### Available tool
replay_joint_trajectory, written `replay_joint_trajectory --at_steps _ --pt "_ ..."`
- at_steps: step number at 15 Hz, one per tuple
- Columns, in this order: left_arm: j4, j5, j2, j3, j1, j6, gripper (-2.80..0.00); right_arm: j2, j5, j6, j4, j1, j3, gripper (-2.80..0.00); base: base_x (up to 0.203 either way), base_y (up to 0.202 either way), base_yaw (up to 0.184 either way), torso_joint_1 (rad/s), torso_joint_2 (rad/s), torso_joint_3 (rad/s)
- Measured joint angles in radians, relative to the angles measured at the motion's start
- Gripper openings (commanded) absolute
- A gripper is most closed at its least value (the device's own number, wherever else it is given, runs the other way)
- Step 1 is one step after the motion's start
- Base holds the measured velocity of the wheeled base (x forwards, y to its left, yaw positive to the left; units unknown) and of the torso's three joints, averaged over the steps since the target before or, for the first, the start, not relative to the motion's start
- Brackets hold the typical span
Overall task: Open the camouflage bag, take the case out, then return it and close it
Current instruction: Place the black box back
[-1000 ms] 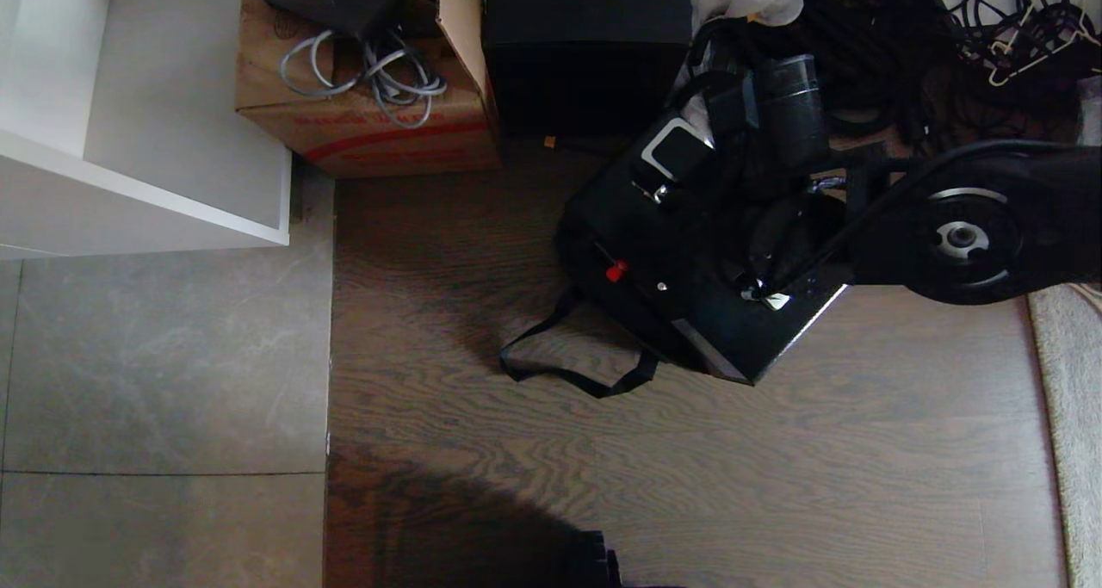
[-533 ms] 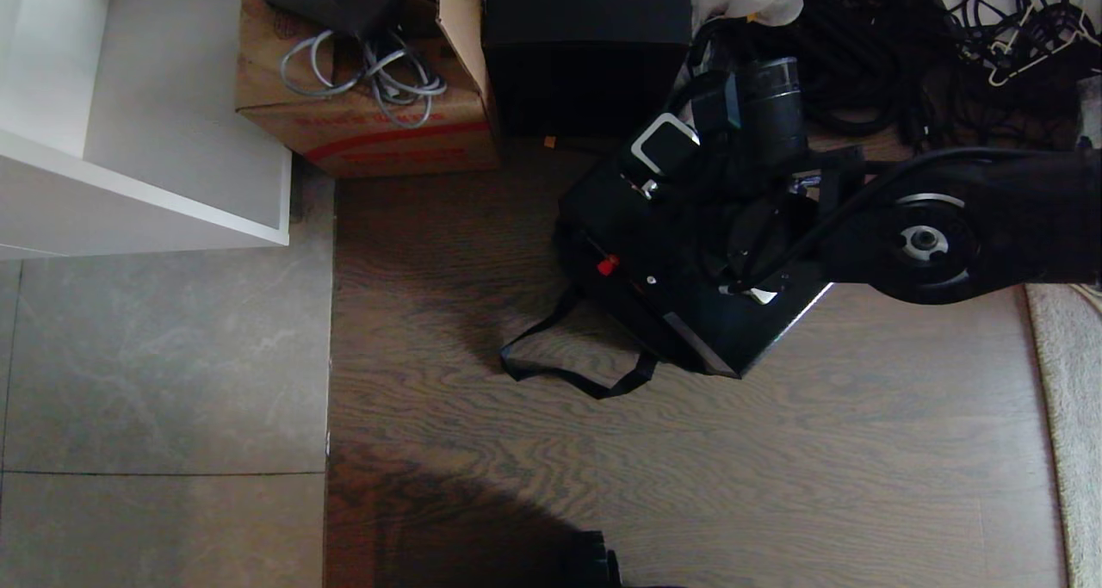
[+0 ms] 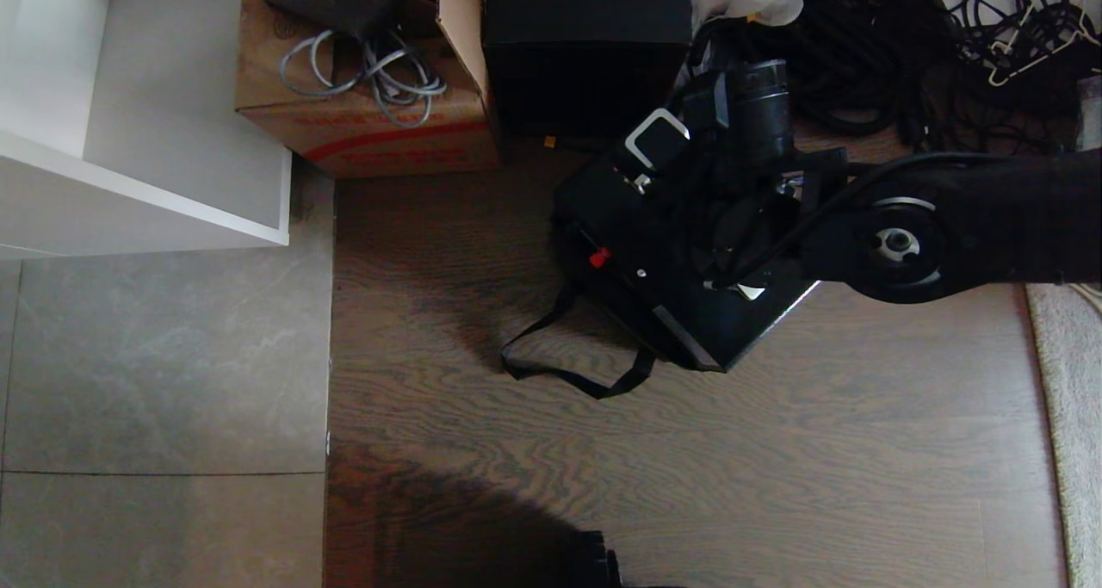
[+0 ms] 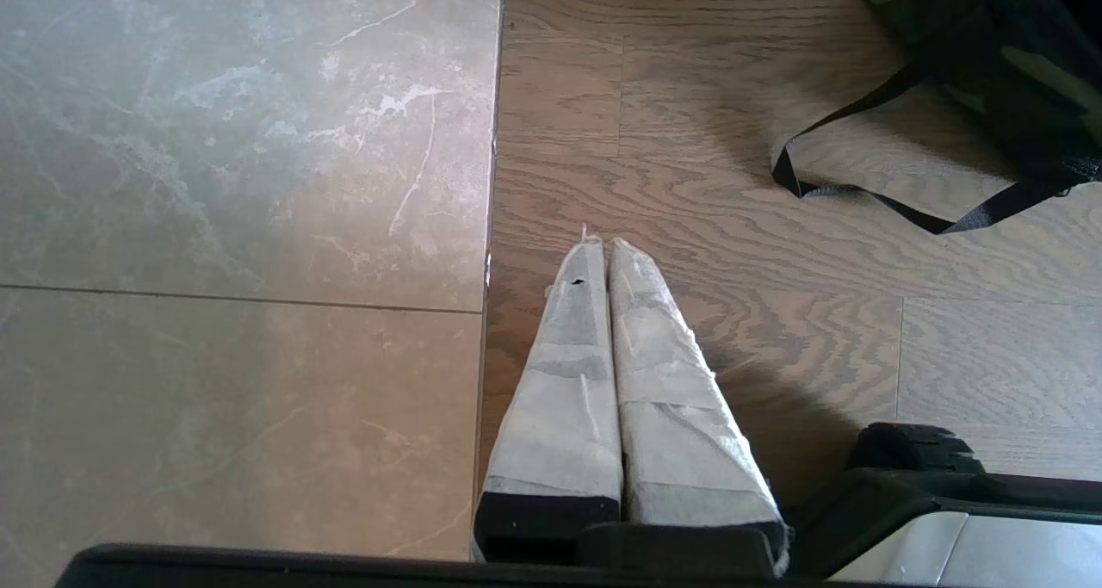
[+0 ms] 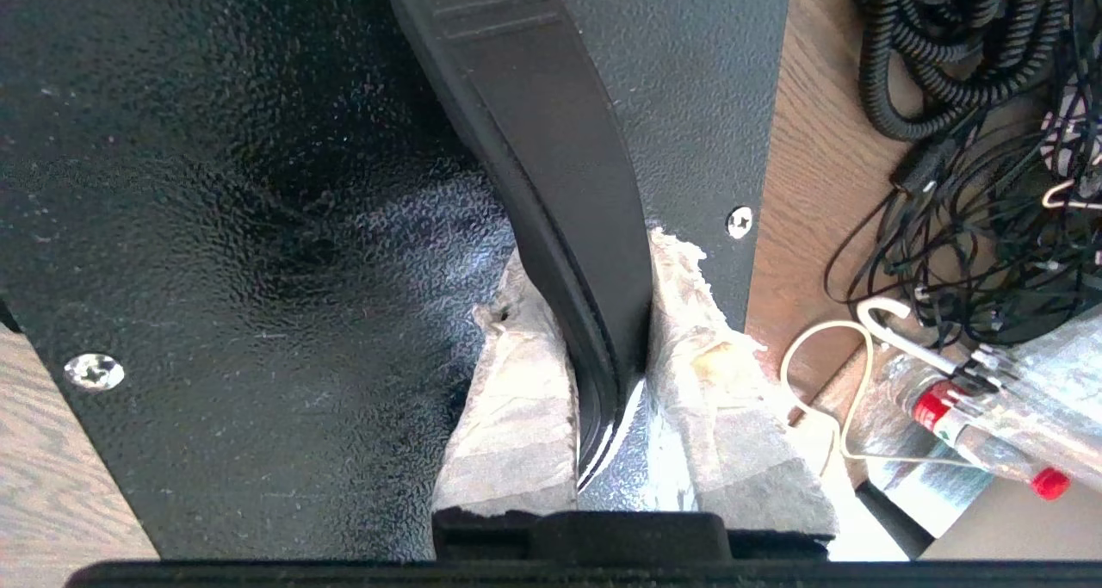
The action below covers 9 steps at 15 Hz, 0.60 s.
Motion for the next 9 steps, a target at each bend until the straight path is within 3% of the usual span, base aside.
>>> replay_joint_trajectory --at_steps 9 --pt "0.0 0.001 0.0 0.0 0.0 0.0 -2.8 0.049 0.0 0.004 -0.039 -0.003 -0.014 -2.8 0.0 0.0 0.0 0.0 0.0 0.0"
